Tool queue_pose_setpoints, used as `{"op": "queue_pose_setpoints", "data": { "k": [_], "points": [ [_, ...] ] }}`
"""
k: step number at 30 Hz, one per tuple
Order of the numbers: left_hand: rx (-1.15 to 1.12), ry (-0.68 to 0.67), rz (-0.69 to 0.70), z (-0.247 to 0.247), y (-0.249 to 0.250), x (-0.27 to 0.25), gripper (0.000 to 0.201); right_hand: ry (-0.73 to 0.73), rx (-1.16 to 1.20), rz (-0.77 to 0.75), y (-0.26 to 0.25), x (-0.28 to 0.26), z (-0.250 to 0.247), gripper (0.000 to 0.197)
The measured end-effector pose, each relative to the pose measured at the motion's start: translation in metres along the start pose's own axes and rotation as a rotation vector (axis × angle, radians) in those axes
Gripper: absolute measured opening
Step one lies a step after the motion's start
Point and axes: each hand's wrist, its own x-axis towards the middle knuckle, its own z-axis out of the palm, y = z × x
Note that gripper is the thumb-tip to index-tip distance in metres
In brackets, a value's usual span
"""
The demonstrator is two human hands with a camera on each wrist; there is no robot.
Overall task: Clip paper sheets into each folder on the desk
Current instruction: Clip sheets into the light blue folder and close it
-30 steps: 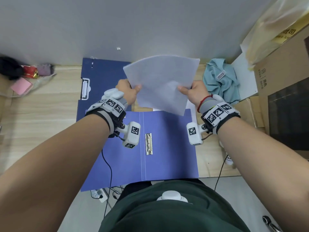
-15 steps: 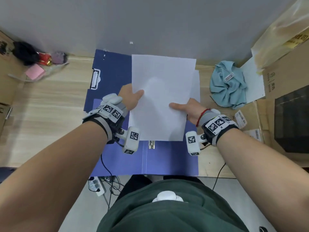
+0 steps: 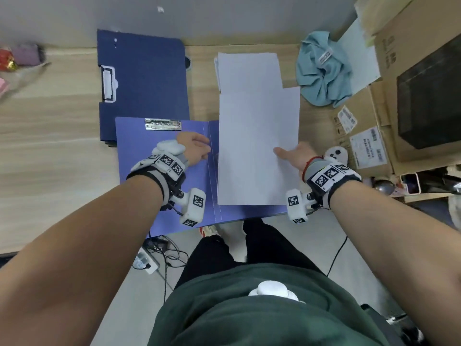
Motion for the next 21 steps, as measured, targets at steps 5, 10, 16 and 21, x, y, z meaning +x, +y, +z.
{"op": "queue_pose_setpoints", "data": {
  "k": [5,10,16,21],
  "points": [
    [0.206,-0.085,-0.111,0.016,-0.021,-0.008,0.018,-0.004,-0.114,0.057,0.026,0.014,-0.006,0.083],
    [0.418,-0.032,-0.116,0.039,-0.037,-0.003,0.031,-0.064,-0.185,0.038,0.028,0.032,-0.001,0.084],
    [0.569,-0.050,-0.145,0.062,-0.049,0.003,0.044,-0.114,-0.243,0.021,0.034,0.054,0.018,0.081],
    [0.605,-0.037,-0.164,0.066,-0.054,0.010,0.044,-0.112,-0.298,0.013,0.040,0.065,0.021,0.080]
  ]
}}
